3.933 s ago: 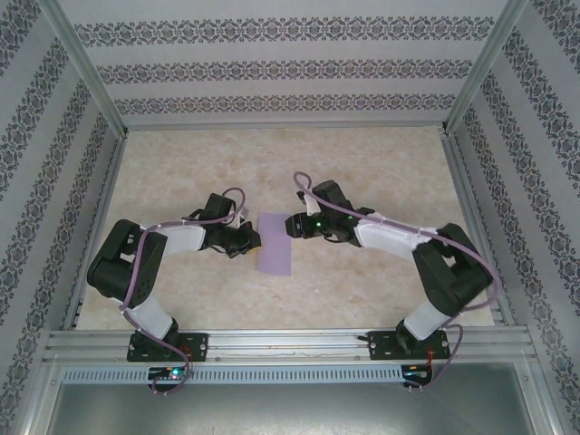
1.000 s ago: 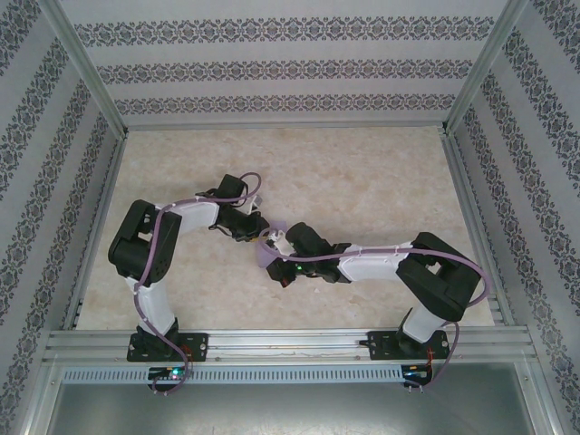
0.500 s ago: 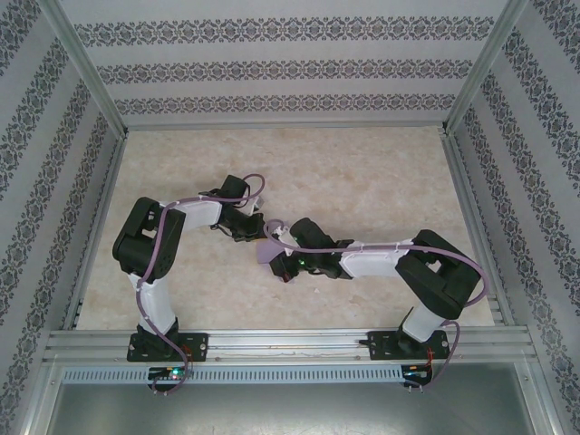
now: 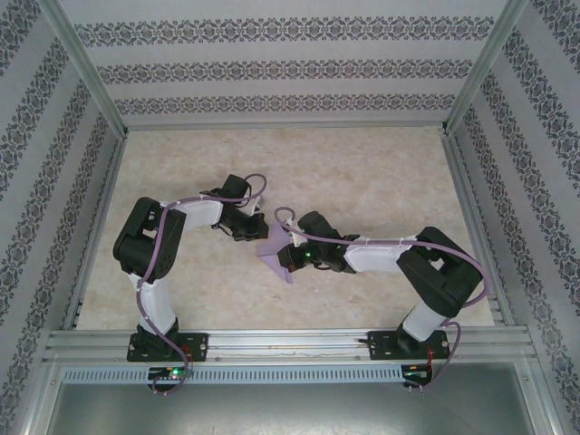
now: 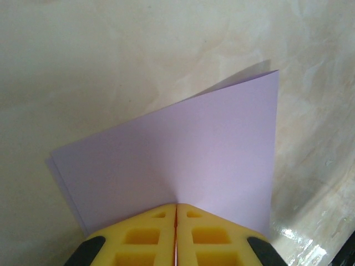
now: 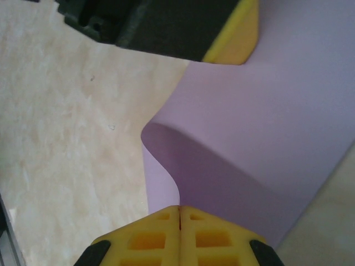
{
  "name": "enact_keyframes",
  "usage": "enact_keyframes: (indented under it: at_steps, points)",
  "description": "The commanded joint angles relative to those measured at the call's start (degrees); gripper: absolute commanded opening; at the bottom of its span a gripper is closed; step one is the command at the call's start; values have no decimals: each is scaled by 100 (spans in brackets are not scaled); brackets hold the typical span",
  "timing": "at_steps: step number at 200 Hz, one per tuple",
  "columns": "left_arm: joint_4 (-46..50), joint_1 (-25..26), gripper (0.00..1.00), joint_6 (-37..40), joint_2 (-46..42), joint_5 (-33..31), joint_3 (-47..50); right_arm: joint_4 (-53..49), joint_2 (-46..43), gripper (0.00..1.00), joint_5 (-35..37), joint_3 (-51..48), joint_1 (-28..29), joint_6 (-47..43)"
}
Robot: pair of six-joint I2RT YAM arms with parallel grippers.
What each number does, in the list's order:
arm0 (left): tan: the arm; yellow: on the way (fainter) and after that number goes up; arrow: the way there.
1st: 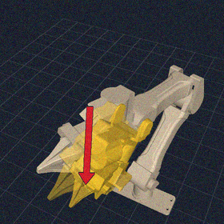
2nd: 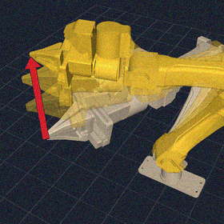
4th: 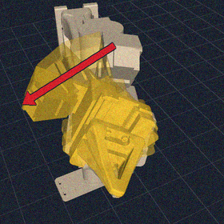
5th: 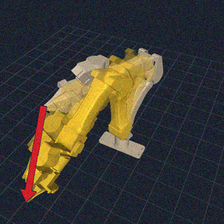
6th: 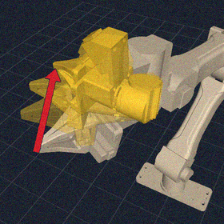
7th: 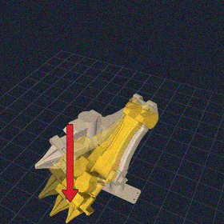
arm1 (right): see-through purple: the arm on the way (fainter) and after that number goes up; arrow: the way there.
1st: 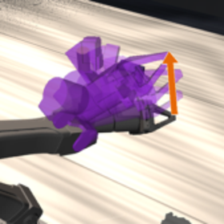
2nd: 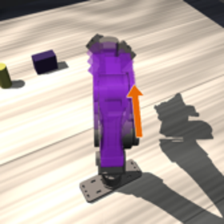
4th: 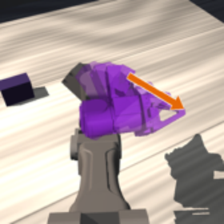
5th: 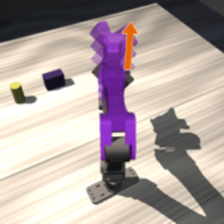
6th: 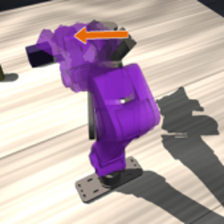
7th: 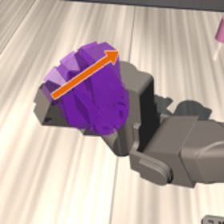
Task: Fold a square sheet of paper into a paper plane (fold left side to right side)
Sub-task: Third fold the triangle at the center of the table.
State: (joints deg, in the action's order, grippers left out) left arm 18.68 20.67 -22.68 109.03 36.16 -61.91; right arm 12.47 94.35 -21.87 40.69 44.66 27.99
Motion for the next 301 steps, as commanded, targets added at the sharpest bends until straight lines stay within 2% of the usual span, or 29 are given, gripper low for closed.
enact_keyframes:
  at_steps: [1, 80, 301]
  points:
    - [365, 89, 8, 150, 250, -426, 23, -133, 101, 0, 204, 35, -74, 101]
    - [382, 101, 7, 134, 250, -448, 20, -289, 184, 0, 581, 88, -142, 48]
    - [368, 98, 7, 114, 255, -493, 32, -499, 470, 0, 620, 369, -155, -101]
